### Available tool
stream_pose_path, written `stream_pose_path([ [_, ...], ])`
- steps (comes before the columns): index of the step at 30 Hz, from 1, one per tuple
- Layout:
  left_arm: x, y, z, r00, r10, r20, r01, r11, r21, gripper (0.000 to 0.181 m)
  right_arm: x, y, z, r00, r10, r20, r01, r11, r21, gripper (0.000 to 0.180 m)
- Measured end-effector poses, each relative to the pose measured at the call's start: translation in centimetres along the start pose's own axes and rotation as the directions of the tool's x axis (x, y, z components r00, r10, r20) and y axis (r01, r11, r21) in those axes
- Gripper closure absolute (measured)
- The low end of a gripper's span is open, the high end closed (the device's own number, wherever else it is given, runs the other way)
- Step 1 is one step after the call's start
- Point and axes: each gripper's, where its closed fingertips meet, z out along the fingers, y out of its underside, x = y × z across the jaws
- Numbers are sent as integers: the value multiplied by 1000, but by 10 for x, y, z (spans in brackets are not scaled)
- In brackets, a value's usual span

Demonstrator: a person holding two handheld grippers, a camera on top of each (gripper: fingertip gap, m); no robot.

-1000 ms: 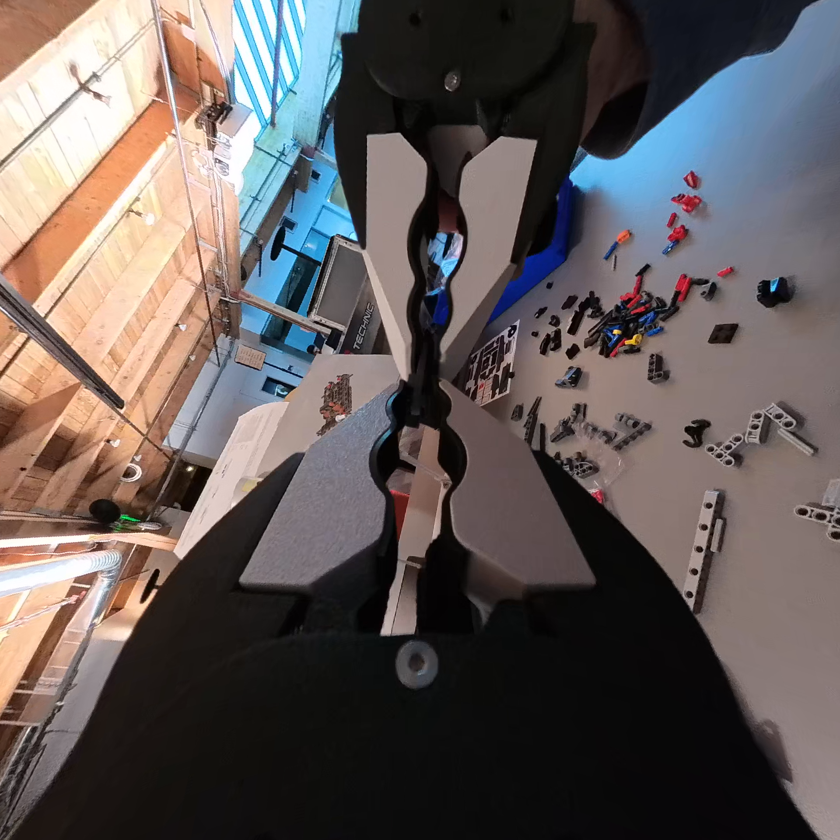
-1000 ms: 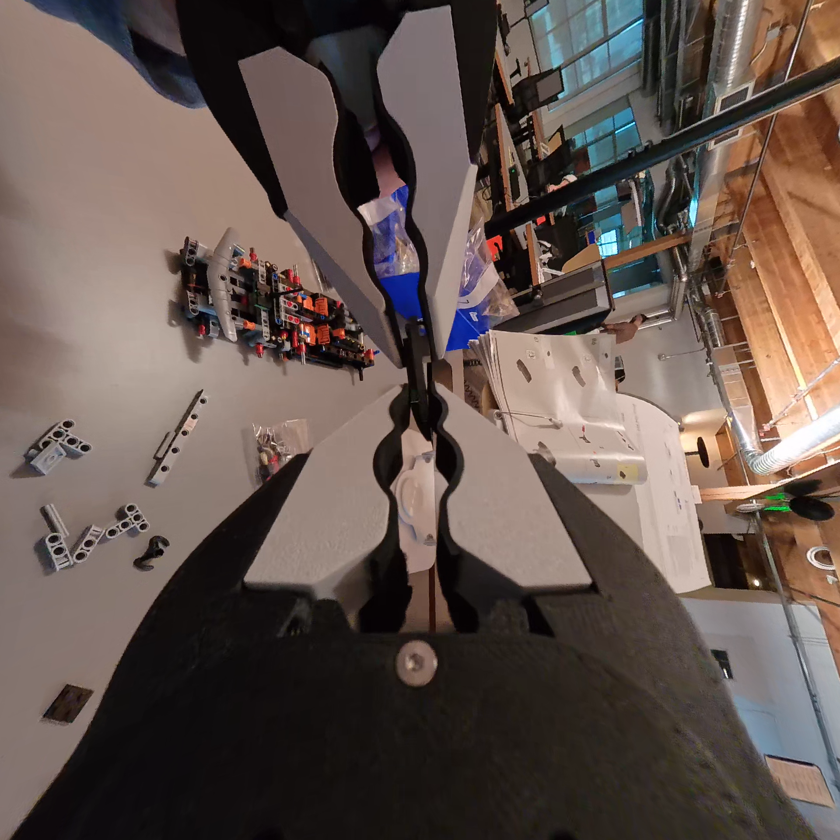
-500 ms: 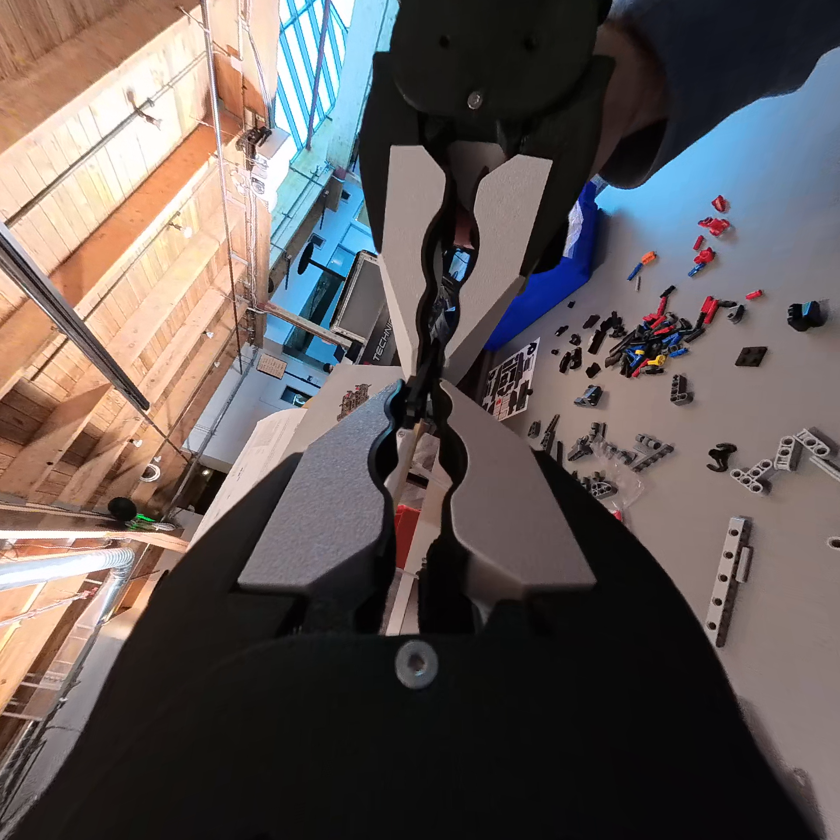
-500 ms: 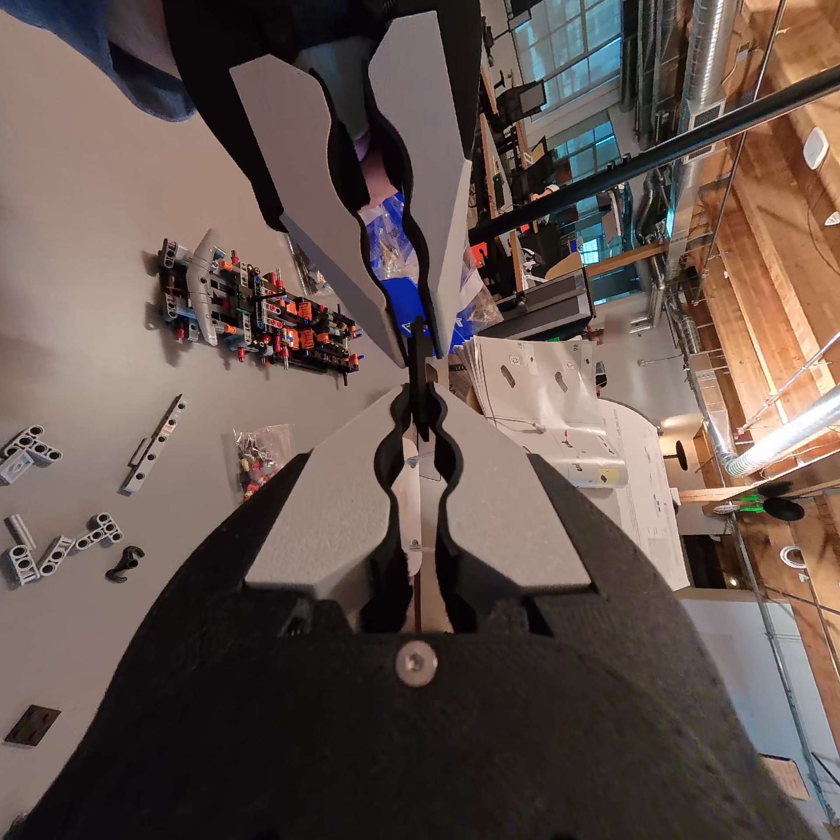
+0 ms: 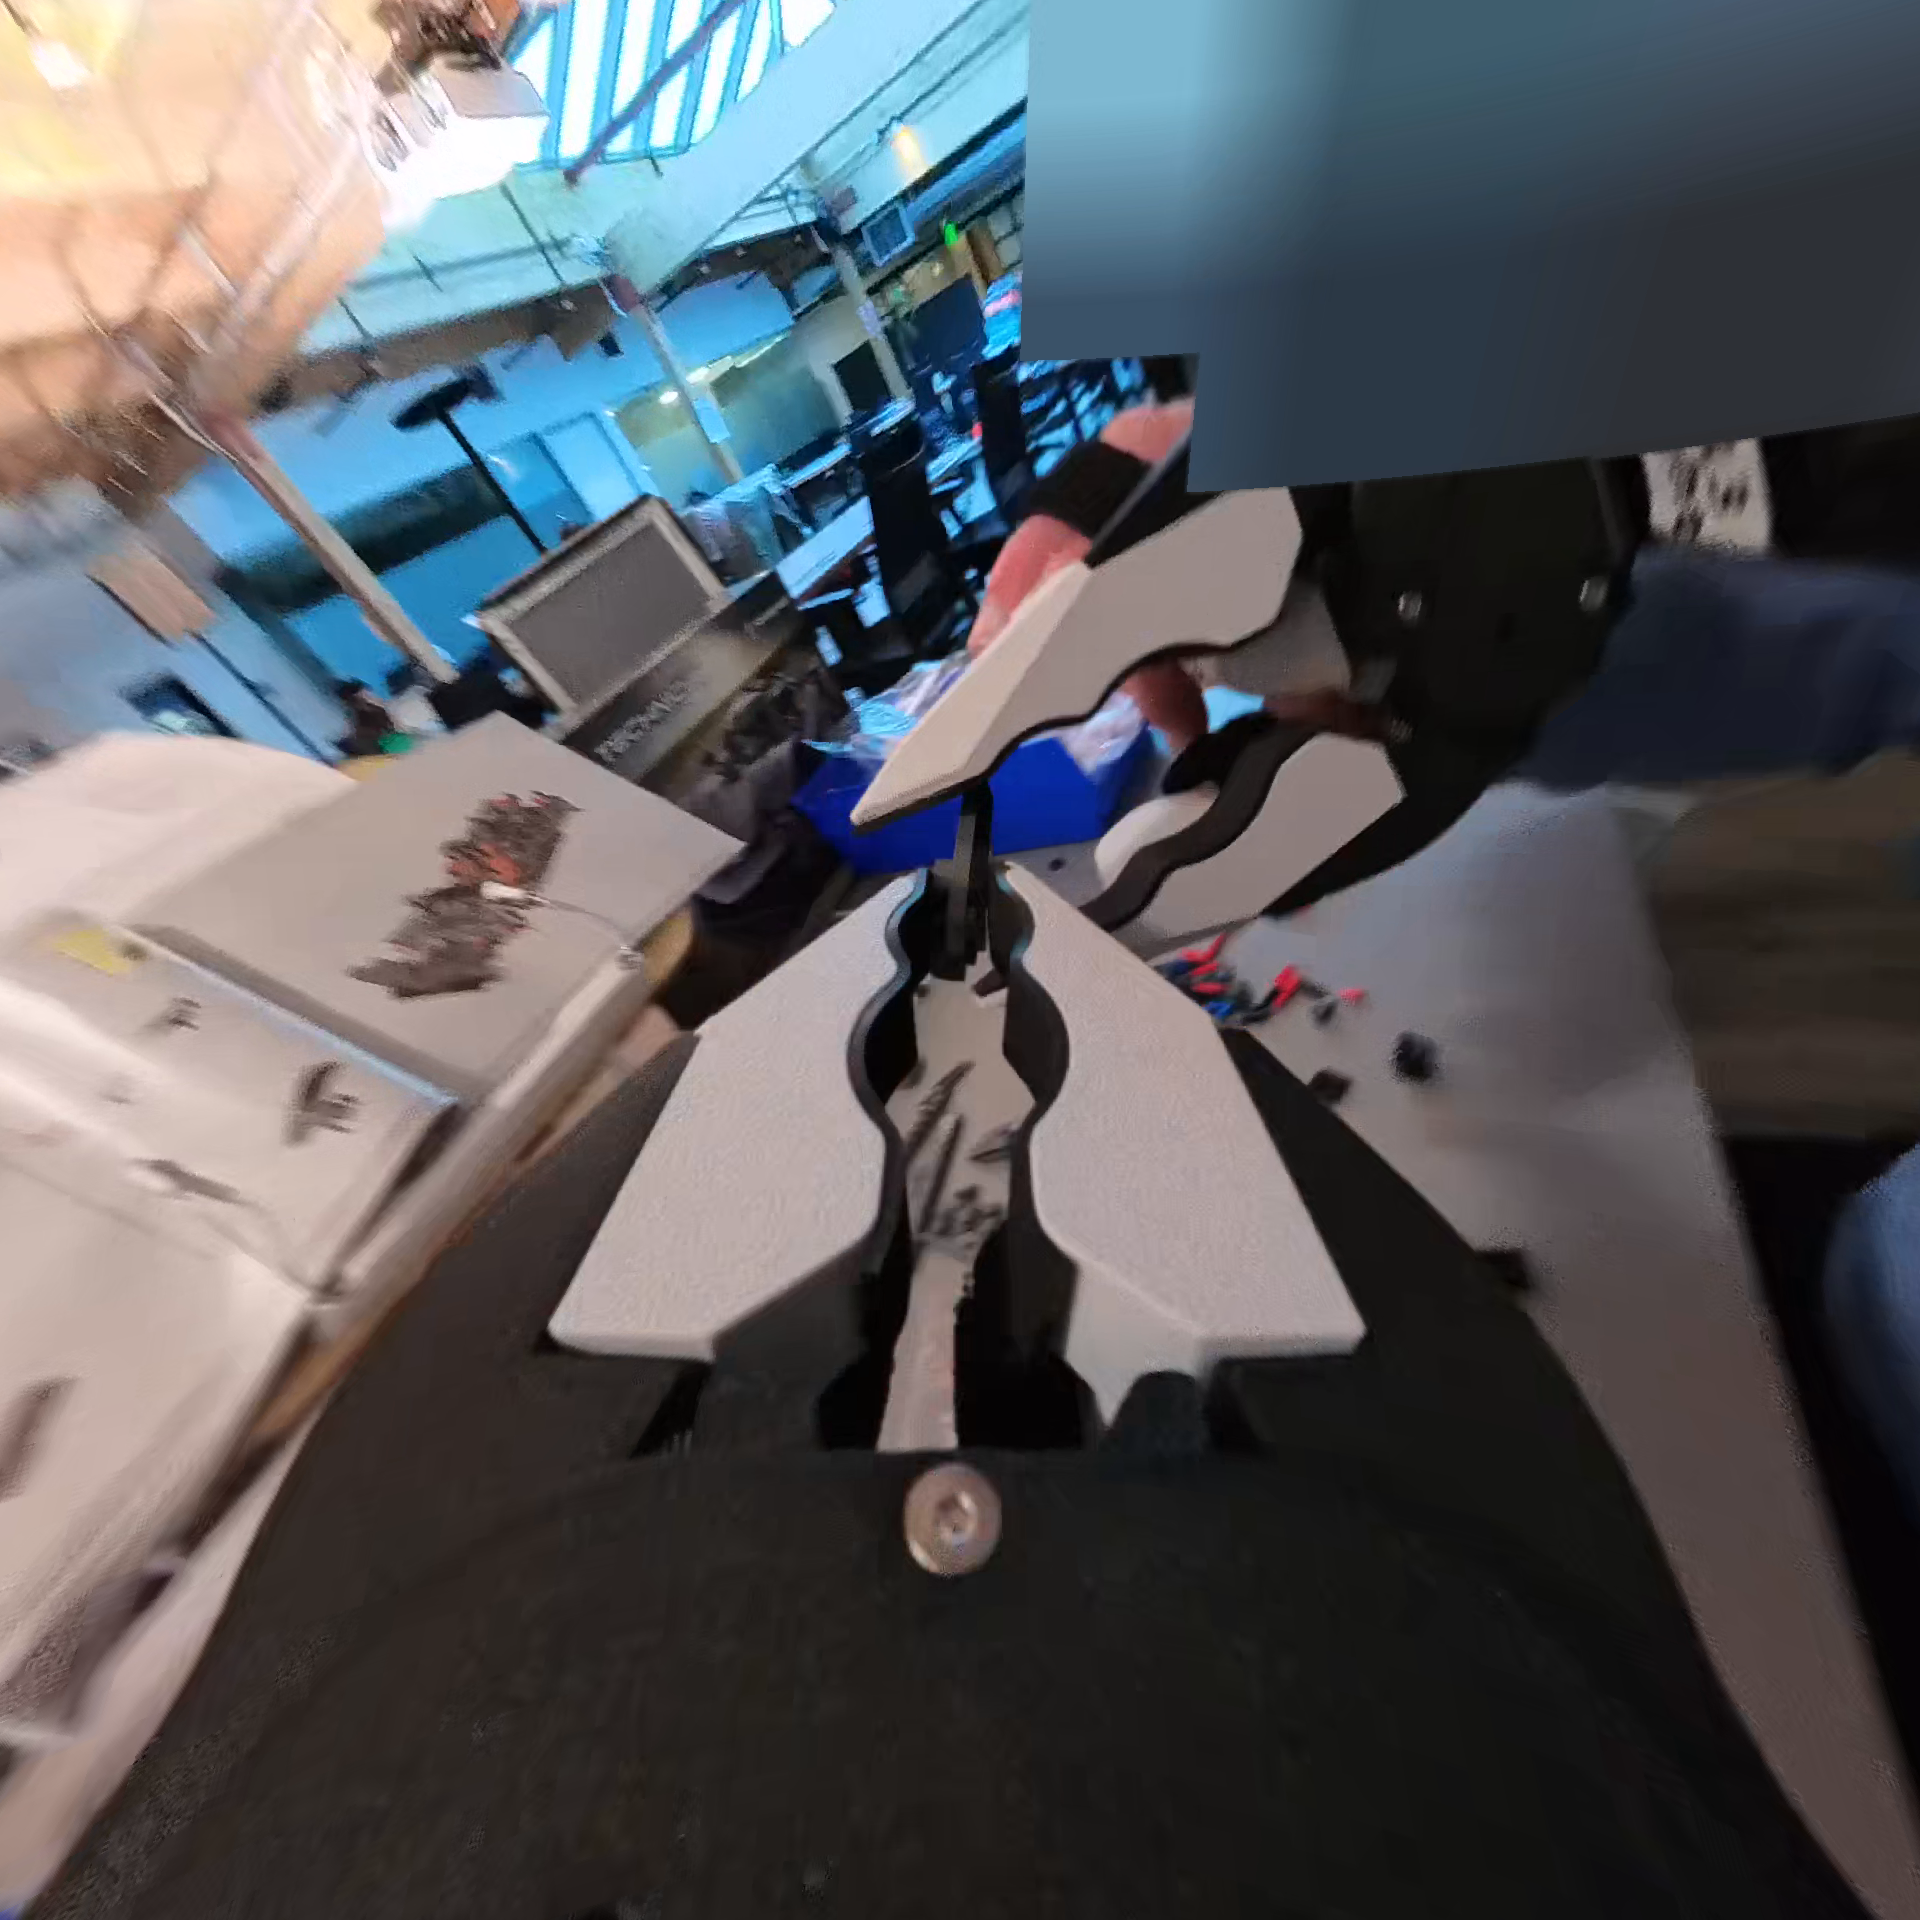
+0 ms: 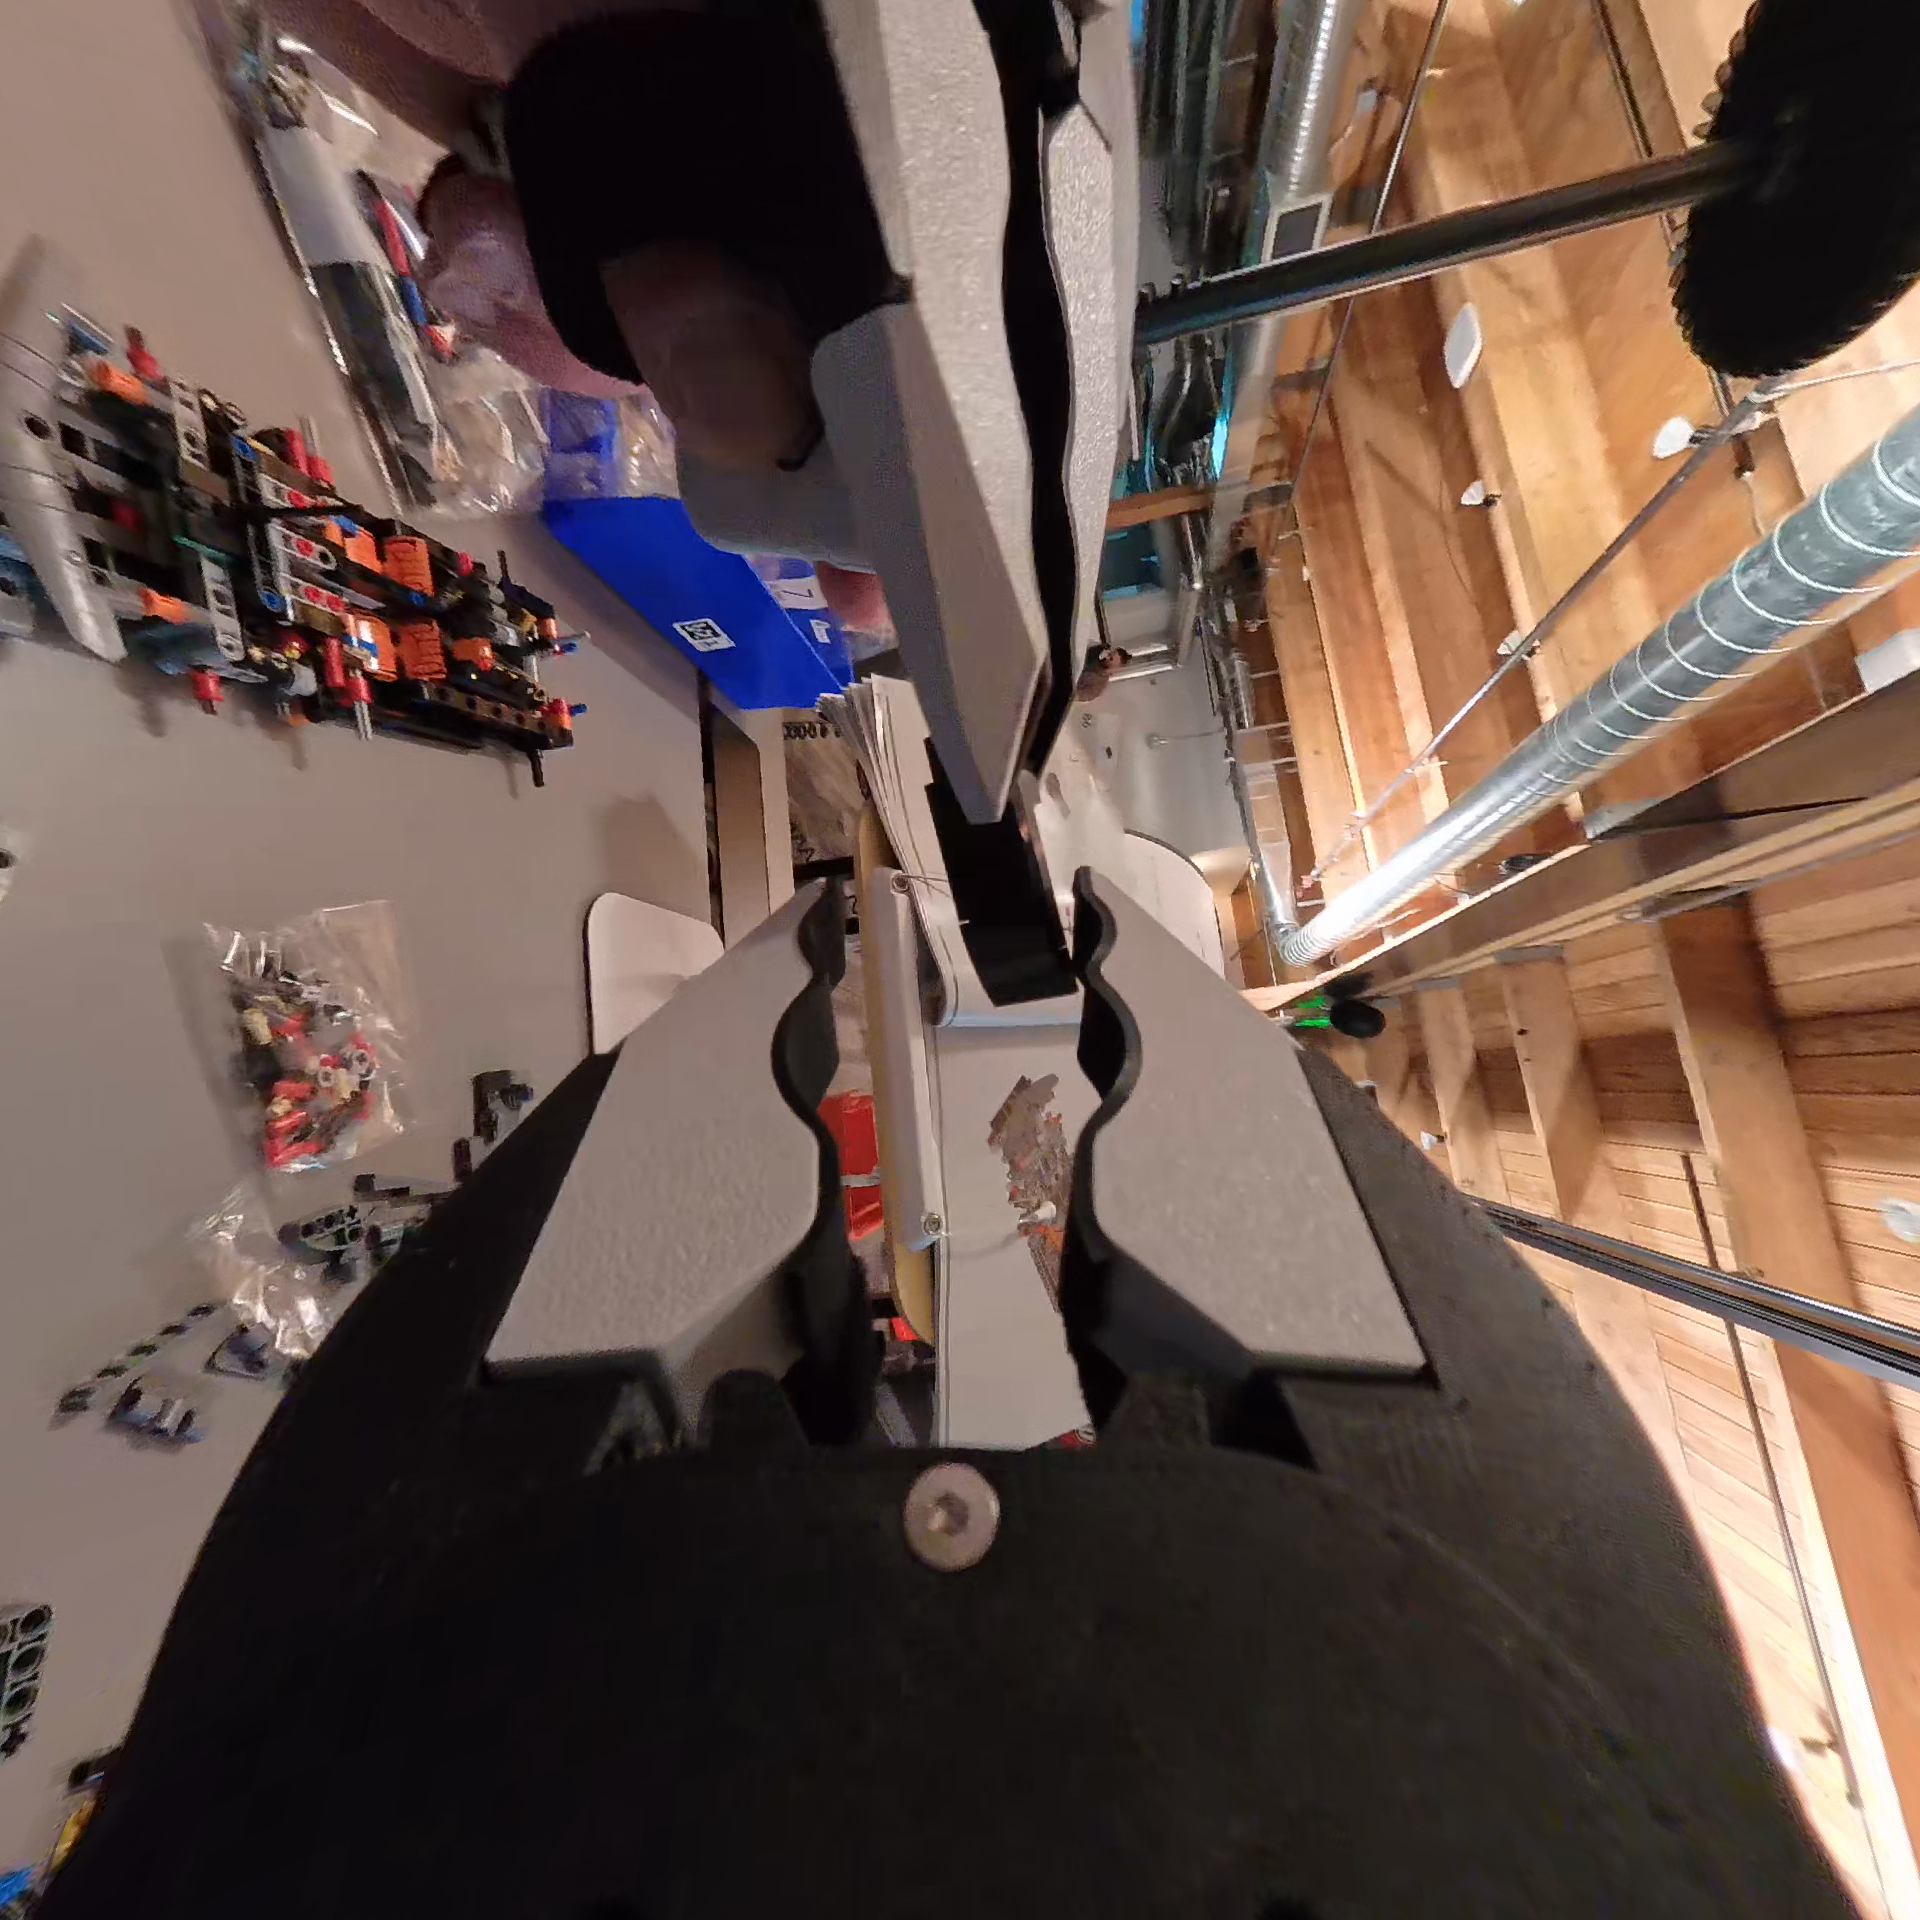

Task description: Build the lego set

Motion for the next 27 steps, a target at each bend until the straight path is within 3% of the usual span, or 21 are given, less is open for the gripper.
stream_pose_path([
  [6, 0, 3, 5, 915, -366, -172, 382, 922, 68, 174, 3, 7, 10, 999, -46, -20, 45, 998, -40, 156],
  [11, -2, 7, 7, 848, -476, -231, 503, 861, 73, 173, 0, 11, 13, 999, -38, 8, 38, 998, -46, 166],
  [14, -3, 8, 8, 857, -464, -223, 490, 868, 79, 172, -3, 12, 13, 999, -2, 50, 4, 999, -43, 167],
  [17, -11, 7, 5, 915, -375, -147, 392, 913, 113, 157, -8, 14, 13, 982, 125, 141, -123, 992, -27, 167],
  [22, -12, 9, -4, 1000, -19, 11, 19, 999, 39, 149, -20, 16, 10, 898, 294, 328, -299, 954, -36, 167],
  [27, 9, 13, -4, 906, 420, 55, -411, 903, -127, 142, -36, 8, 6, 720, 443, 534, -474, 876, -88, 167],
])
